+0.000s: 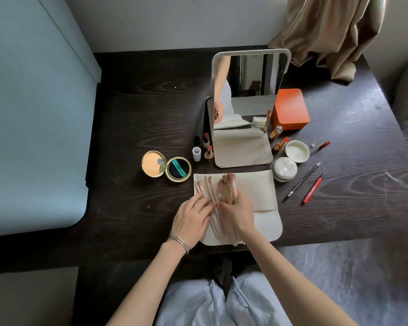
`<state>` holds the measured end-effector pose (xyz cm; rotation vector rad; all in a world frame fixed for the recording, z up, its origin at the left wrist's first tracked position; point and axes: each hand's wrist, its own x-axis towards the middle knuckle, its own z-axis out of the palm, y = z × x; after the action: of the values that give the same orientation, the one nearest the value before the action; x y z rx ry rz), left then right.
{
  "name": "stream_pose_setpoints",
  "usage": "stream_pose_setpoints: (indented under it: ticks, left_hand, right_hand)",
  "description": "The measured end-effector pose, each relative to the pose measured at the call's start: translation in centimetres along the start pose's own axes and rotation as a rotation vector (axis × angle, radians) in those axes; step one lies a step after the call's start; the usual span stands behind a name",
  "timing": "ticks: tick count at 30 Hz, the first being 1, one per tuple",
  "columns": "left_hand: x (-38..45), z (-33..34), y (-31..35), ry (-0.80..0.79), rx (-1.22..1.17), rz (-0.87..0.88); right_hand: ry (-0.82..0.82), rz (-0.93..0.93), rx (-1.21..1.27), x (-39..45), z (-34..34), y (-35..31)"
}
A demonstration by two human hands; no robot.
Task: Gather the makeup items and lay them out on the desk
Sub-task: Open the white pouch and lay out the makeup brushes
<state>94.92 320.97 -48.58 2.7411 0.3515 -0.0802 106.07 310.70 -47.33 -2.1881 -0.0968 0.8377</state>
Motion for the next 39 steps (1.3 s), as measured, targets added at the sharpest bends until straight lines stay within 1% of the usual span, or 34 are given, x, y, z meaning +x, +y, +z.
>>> stream_pose_setpoints:
  ticks: [5,8,11,13,19,26,32,39]
  left_hand:
    - [-0.1,0.2,0.1,-0.024,-0.04,-0.028]
    - [0.3,0.1,0.6,0.019,-0.04,-0.052]
    - [0.8,0.7,0.7,-0.01,-0.034,0.013]
    - [1.0,1.0,0.7,-0.051,-0.037,0.025]
    - [0.9,1.2,0.1,-0.071,-0.028,0.063]
    - [0.8,1.6,0.3,-0.052,-0.052,0.059]
    - [0.9,2.0,0.4,-0.085,-0.022,0.04]
    - [1.5,1.9,1.3,-0.118,0.044,0.149]
  right_hand:
    - [0.005,0.029,0.144,0.1,-0.6,0.3]
    - [0.01,0.019,0.196,0.0,-1.2,0.5]
    - [0.026,0.006,0.169,0.1,-1.5,0.7]
    - [0.066,0.015,0.144,0.4,-1.6,0.7]
    - [0.122,0.062,0.112,1.0,-1.4,0.3]
    - [0.119,0.113,0.13,1.2,-1.5,0.6]
    - [0.228,0.153,0.166,1.0,-1.6,0.8]
    - [0.21,0.163,0.138,1.0,-2.6,1.4]
